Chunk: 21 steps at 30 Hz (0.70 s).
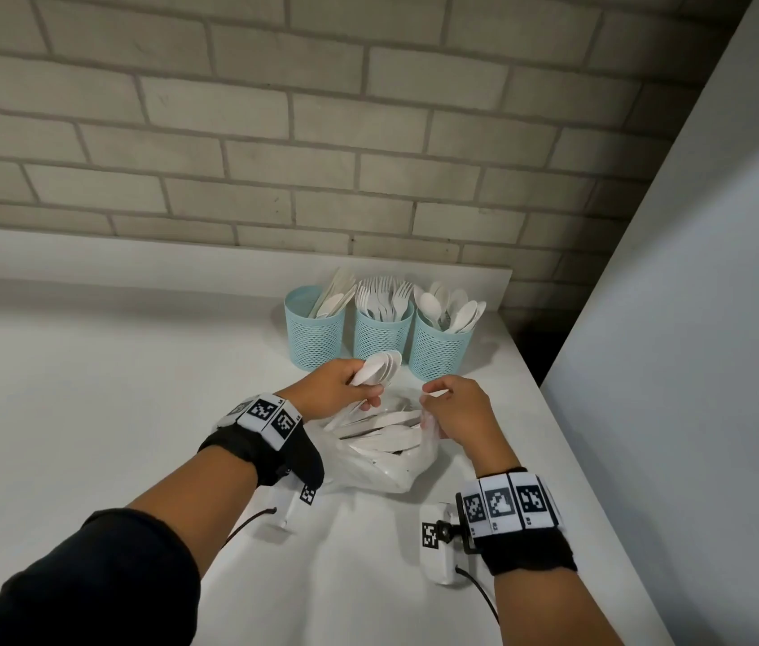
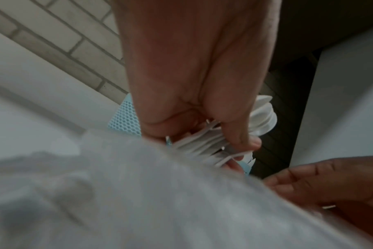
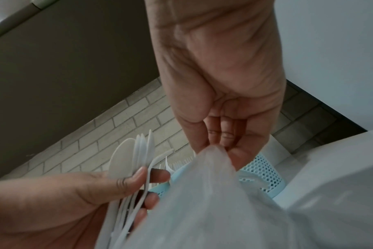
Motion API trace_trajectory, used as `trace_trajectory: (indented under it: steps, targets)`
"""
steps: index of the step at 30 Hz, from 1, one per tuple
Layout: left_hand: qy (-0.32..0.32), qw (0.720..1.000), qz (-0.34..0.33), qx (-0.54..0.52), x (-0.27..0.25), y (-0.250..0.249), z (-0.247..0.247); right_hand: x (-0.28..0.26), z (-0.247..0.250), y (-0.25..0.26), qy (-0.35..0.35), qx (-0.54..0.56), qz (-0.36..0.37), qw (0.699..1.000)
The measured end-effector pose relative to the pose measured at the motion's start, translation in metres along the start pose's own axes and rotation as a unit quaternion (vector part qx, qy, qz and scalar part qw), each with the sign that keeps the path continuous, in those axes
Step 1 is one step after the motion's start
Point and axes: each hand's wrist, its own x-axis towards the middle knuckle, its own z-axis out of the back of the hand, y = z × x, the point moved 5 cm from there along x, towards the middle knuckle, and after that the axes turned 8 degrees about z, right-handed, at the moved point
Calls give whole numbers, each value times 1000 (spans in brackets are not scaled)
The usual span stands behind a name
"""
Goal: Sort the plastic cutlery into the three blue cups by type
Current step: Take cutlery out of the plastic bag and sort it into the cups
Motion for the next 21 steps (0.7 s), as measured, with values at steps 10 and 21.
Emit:
trace_trajectory:
  steps: [10, 21]
  targets:
    - [-21, 954, 17, 300, 4, 12, -20, 0, 0, 1, 5, -21, 6, 1000]
    - [-78, 929, -3, 362, -4, -5, -18, -1, 0, 0, 4, -16, 6, 1000]
